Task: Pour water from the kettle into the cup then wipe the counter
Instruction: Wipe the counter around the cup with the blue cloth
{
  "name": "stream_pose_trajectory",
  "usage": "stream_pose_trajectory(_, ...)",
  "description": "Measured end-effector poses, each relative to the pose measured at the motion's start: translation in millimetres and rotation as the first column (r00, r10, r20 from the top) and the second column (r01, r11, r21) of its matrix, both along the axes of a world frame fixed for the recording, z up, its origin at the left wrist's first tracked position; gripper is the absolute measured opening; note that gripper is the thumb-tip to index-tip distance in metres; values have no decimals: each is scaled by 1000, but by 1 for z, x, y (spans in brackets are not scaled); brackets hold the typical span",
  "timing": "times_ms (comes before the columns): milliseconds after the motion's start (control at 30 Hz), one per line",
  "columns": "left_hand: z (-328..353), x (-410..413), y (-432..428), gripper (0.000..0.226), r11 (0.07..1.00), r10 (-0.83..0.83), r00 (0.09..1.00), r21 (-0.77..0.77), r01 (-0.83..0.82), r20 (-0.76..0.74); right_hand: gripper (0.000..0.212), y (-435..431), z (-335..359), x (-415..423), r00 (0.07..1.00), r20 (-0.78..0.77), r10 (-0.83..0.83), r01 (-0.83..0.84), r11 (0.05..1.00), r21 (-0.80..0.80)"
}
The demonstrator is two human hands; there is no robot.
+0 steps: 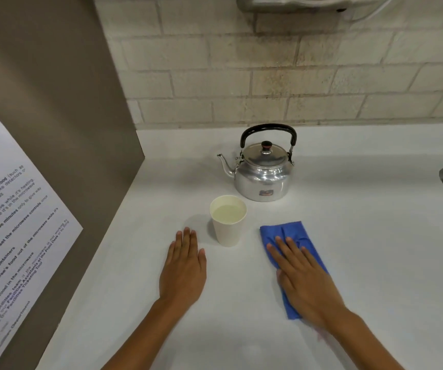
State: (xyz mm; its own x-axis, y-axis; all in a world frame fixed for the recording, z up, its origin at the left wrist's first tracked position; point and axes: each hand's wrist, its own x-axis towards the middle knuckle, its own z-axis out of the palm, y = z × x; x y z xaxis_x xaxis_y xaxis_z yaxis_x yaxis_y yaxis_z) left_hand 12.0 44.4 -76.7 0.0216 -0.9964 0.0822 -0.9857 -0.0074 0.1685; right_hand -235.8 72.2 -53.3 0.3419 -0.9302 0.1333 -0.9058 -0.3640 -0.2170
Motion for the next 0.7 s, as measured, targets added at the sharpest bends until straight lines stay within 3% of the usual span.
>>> stream_pose_trajectory(100, 1, 0, -1, 56, 1000, 4, 1000, 11, -4, 7, 52, 6, -4, 25, 994, -27, 105, -106, 993, -44)
stream_pose_trajectory(167, 2, 1, 0, 55, 1000, -6, 1000, 9, 6, -13, 53, -10, -7, 19, 994, 4, 105, -105, 993, 47)
stream_pose_trajectory(333, 5, 0, 3, 54, 1000, -9, 999, 1, 10, -52, 52, -68, 1, -2, 978, -85, -191, 196, 979, 60)
stream_pose_trajectory(400, 5, -1, 3, 54, 1000, -12, 999, -3, 12, -40, 53, -70, 4, 9, 967, -82, -240, 246, 967, 65)
stream_pose_trajectory(600, 4, 2, 3, 54, 1000, -15, 999, -13, 14, -32, 55, 14, -10, 6, 998, -12, 55, -55, 998, 30)
stream_pose_trajectory(700, 4, 1, 3, 54, 1000, -18, 999, -14, 18, -41, 52, 2, -3, -25, 997, -34, -64, 65, 997, 36)
